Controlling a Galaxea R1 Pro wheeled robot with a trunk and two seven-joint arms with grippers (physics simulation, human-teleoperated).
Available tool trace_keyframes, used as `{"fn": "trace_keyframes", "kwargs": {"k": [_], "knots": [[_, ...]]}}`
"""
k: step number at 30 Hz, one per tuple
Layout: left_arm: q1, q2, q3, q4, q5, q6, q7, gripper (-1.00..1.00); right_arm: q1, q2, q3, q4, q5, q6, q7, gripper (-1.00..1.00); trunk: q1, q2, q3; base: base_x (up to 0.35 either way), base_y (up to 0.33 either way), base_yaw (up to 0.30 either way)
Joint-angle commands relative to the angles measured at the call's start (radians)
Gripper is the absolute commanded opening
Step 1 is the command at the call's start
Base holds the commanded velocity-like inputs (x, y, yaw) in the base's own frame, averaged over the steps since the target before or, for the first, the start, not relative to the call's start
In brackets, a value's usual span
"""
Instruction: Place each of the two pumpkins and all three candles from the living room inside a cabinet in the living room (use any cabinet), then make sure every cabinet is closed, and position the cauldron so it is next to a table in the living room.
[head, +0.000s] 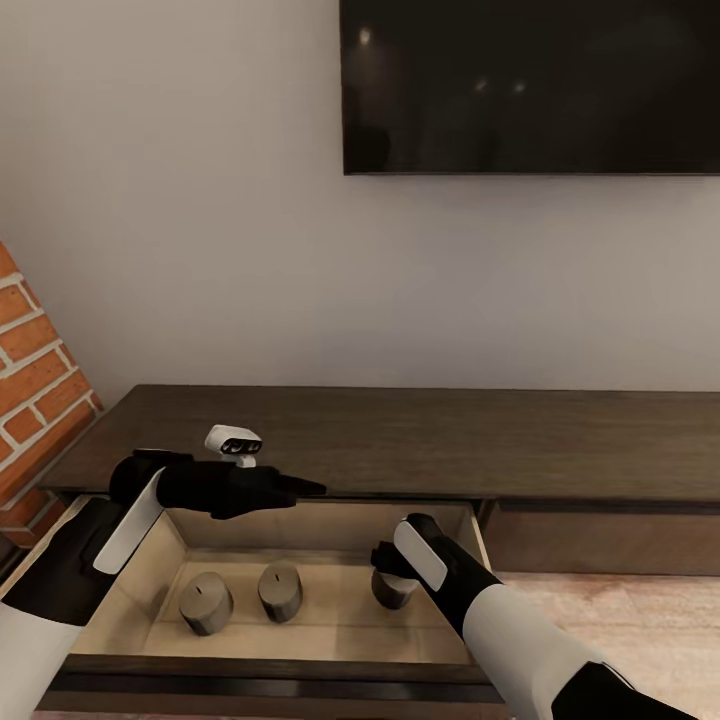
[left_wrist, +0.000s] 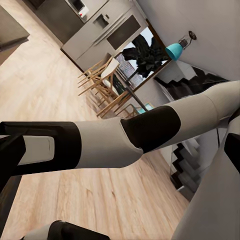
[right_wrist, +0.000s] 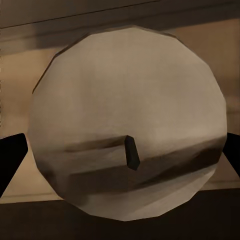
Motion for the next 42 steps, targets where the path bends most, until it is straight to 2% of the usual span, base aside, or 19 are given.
{"fn": "trace_keyframes", "kwargs": {"k": [1, 4, 5, 7, 24, 30, 39, 42], "knots": [[-0.001, 0.001, -0.002, 0.000, 0.004, 0.010, -0.001, 1.00, -0.001, -0.001, 0.005, -0.001, -0.009, 0.001, -0.009, -1.00, 0.000, 0.000, -0.001, 0.000, 0.000, 0.000], [-0.001, 0.001, -0.002, 0.000, 0.004, 0.010, -0.001, 1.00, -0.001, 0.000, 0.005, -0.001, -0.009, 0.001, -0.009, -1.00, 0.000, 0.000, -0.001, 0.000, 0.000, 0.000], [-0.001, 0.001, -0.002, 0.000, 0.004, 0.010, -0.001, 1.00, -0.001, 0.000, 0.005, -0.001, -0.009, 0.001, -0.009, 1.00, 0.000, -0.001, -0.005, 0.000, 0.000, 0.000], [-0.001, 0.001, -0.002, 0.000, 0.004, 0.010, -0.001, 1.00, -0.001, 0.000, 0.005, -0.001, -0.009, 0.001, -0.009, 1.00, 0.001, -0.001, -0.013, 0.000, 0.000, 0.000], [-0.001, 0.001, -0.002, 0.001, 0.009, 0.010, -0.001, 1.00, -0.001, -0.001, 0.005, -0.001, -0.009, 0.001, -0.009, 1.00, 0.001, -0.001, -0.013, 0.000, 0.000, 0.000], [-0.001, 0.001, -0.002, 0.004, 0.039, 0.010, -0.001, 1.00, -0.002, -0.002, 0.003, 0.016, -0.009, 0.007, -0.013, 1.00, -0.002, 0.000, 0.011, 0.000, 0.000, 0.000], [-0.001, 0.001, -0.003, 0.011, 0.042, 0.010, 0.000, 1.00, -0.008, -0.001, 0.000, 0.026, -0.012, 0.024, -0.017, 1.00, -0.006, 0.002, 0.045, 0.000, 0.000, 0.000], [-0.001, 0.001, -0.003, 0.012, 0.042, 0.010, 0.000, 1.00, -0.008, -0.001, -0.001, 0.026, -0.026, 0.049, -0.017, 1.00, -0.007, 0.003, 0.057, -0.007, 0.000, 0.000]]}}
